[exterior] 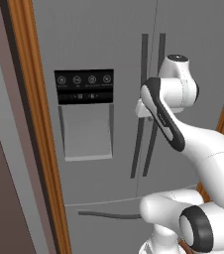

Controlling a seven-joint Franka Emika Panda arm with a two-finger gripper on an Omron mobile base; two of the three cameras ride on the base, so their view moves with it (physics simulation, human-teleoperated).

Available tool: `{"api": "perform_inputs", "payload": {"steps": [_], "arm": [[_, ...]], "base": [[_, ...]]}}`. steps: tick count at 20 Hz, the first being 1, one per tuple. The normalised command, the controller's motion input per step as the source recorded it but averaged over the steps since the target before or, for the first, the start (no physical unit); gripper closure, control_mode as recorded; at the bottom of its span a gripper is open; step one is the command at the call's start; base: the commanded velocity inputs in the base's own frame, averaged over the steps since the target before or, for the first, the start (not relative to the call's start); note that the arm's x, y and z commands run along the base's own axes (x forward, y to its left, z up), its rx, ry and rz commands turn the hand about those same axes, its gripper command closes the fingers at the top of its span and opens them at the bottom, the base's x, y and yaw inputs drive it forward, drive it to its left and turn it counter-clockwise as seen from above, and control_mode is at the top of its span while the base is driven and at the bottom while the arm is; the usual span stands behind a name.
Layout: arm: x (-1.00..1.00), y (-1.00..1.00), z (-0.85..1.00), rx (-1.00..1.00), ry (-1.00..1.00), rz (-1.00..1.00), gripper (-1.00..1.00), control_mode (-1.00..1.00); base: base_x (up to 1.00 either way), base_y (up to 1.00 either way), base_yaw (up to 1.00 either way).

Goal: Gather the eggplant and avocado from the fridge and place them on a tray on the dining counter. Then gather the steaks from the fridge and place them on the other tray.

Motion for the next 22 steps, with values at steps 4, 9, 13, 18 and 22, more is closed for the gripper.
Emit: {"api": "perform_inputs", "payload": {"steps": [4,9,13,18,22], "arm": [[0.0,0.0,0.0,0.0,0.0,0.0,-1.0,1.0],[0.0,0.0,0.0,0.0,0.0,0.0,-1.0,1.0],[0.0,0.0,0.0,0.0,0.0,0.0,-1.0,1.0],[0.0,0.0,0.0,0.0,0.0,0.0,-1.0,1.0],[0.0,0.0,0.0,0.0,0.0,0.0,-1.0,1.0]], "base": [[0.0,0.0,0.0],[-0.11,0.0,0.0],[-0.45,0.0,0.0],[-0.47,0.0,0.0],[-0.01,0.0,0.0]]}}
